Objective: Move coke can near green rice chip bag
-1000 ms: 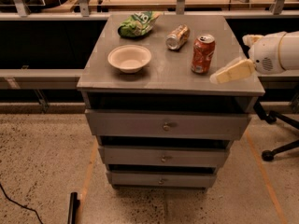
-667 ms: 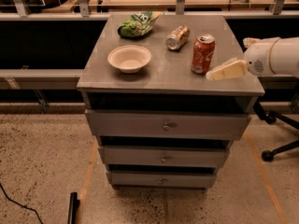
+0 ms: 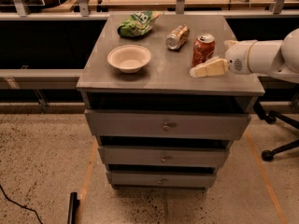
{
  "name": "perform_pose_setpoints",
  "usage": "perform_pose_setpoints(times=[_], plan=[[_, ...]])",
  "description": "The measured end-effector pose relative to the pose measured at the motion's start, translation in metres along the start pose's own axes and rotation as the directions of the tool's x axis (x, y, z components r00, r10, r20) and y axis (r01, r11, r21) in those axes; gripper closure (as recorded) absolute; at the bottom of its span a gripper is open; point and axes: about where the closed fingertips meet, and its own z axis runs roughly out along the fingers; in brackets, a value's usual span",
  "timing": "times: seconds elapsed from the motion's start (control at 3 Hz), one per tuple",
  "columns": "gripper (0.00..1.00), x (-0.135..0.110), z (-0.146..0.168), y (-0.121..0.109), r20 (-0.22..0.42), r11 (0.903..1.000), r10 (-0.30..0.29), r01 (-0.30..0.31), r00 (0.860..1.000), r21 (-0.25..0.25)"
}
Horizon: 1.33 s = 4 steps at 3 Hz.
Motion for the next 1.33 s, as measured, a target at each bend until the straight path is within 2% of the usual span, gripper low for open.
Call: perform_pose_setpoints(times=[0.33, 0.67, 1.0, 1.33], plan=[[0.16, -0.006, 0.021, 0.008, 0.03, 0.9983, 0.004, -0.003, 1.0, -0.058], [0.39, -0.009, 0.035, 0.001, 0.062, 0.9971, -0.015, 0.019, 0.998, -0.073], [0.71, -0.013, 0.05, -0.007, 0.097, 0.9918, -0.055, 0.066, 0.994, -0.11], [0.94, -0.034, 0.069, -0.008, 0.141, 0.9847, -0.078, 0.098, 0.987, -0.144]])
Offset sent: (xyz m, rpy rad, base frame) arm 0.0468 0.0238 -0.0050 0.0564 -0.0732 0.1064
